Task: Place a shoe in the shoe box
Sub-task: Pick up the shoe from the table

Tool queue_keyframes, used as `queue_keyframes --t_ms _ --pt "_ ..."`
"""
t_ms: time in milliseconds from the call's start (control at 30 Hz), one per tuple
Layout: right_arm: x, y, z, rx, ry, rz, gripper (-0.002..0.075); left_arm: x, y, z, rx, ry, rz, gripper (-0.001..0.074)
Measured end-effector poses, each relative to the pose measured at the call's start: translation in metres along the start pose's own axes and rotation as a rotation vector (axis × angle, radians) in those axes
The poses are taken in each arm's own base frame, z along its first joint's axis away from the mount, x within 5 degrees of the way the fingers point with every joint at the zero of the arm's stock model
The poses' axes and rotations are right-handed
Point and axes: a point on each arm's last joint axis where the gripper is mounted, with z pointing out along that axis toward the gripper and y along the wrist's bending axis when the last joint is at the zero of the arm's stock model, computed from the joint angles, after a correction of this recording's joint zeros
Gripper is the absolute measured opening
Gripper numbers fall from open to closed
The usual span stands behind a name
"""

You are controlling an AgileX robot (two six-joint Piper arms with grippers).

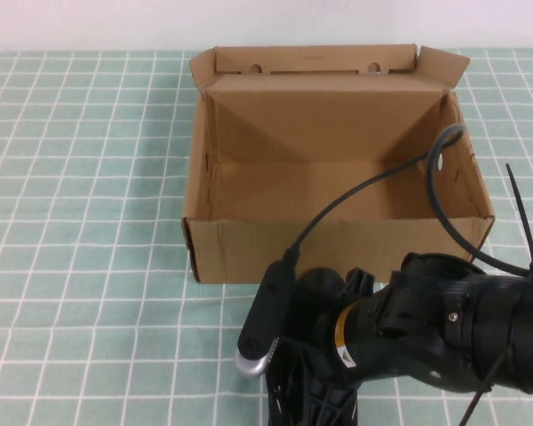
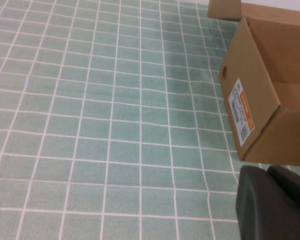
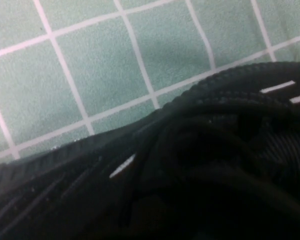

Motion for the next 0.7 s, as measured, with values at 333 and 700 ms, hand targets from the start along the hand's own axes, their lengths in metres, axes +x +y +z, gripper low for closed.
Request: queue_keyframes --t_ms 333,700 --pt "0.002 -0.002 -0.011 0.01 0.011 0.004 0.0032 0.0 -0.004 0.0 0.042 0.003 0.031 -0.0004" --pt "-0.031 -0.015 -0.119 -0.042 -0.133 0.138 0.002 -0.01 -0.029 -0.005 0.309 -0.142 0.177 -0.0004"
